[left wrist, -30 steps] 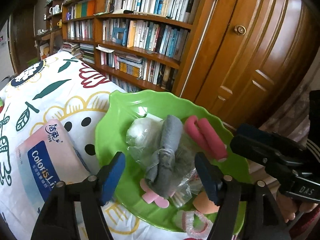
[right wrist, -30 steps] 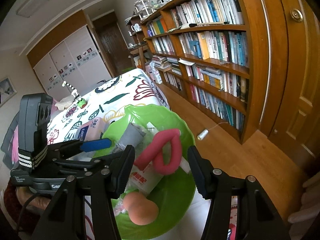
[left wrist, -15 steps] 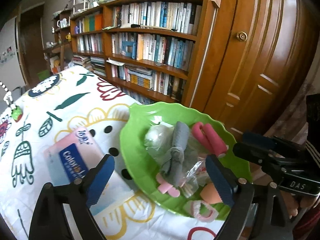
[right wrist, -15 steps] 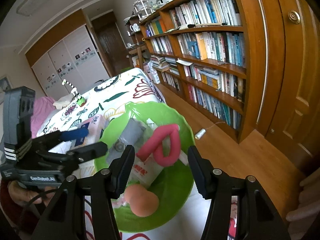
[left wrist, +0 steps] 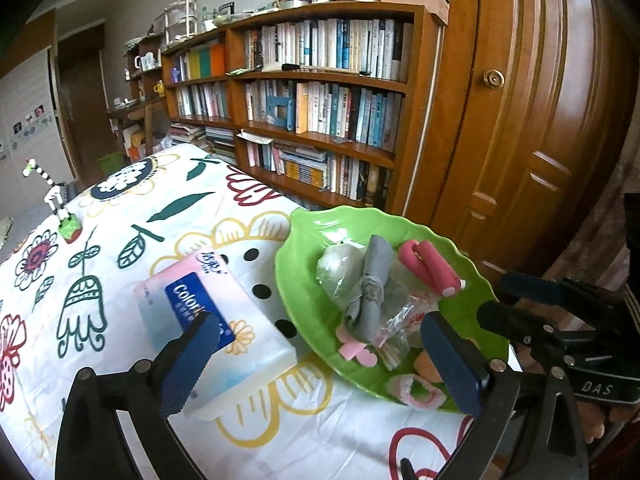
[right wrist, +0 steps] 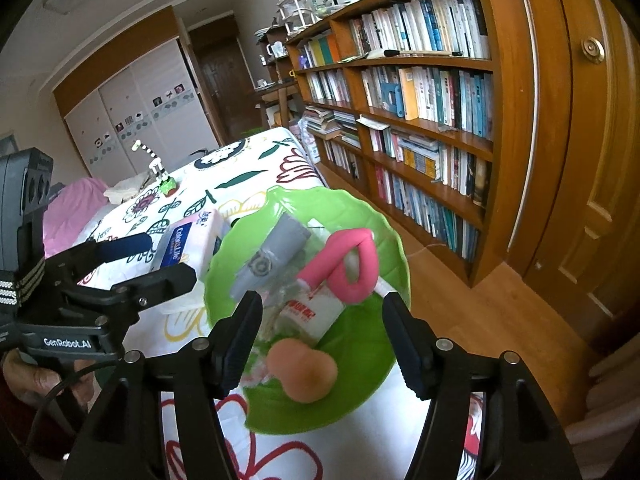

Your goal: Organize soft objects

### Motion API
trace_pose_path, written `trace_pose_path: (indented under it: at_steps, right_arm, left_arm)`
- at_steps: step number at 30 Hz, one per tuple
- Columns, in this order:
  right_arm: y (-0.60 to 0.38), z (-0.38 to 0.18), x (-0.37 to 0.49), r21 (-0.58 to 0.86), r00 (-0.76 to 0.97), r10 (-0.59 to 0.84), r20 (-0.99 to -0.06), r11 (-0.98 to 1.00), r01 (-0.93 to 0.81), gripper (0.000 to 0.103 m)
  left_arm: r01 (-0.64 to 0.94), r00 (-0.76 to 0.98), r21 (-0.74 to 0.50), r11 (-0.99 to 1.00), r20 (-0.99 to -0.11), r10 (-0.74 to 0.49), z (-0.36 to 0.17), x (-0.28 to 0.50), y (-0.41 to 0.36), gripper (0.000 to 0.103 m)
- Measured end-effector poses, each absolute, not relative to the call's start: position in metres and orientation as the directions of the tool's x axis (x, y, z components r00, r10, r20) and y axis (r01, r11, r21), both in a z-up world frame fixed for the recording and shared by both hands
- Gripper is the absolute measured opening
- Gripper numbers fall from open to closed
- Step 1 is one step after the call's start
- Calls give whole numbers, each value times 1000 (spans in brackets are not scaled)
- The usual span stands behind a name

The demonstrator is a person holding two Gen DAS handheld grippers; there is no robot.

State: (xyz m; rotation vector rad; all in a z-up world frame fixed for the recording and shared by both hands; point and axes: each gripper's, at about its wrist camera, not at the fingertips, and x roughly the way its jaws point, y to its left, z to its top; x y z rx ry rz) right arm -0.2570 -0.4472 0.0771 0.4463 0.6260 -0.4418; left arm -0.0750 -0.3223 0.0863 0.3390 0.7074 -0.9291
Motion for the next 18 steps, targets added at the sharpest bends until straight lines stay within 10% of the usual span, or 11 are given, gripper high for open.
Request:
trace_pose_path:
  at_steps: [18]
  right_arm:
    - [-396,84,-267,156,710,-314,-630,845,512,91]
  left_arm:
    - [742,544,69,667,-642,-540,90,-94,-289,103]
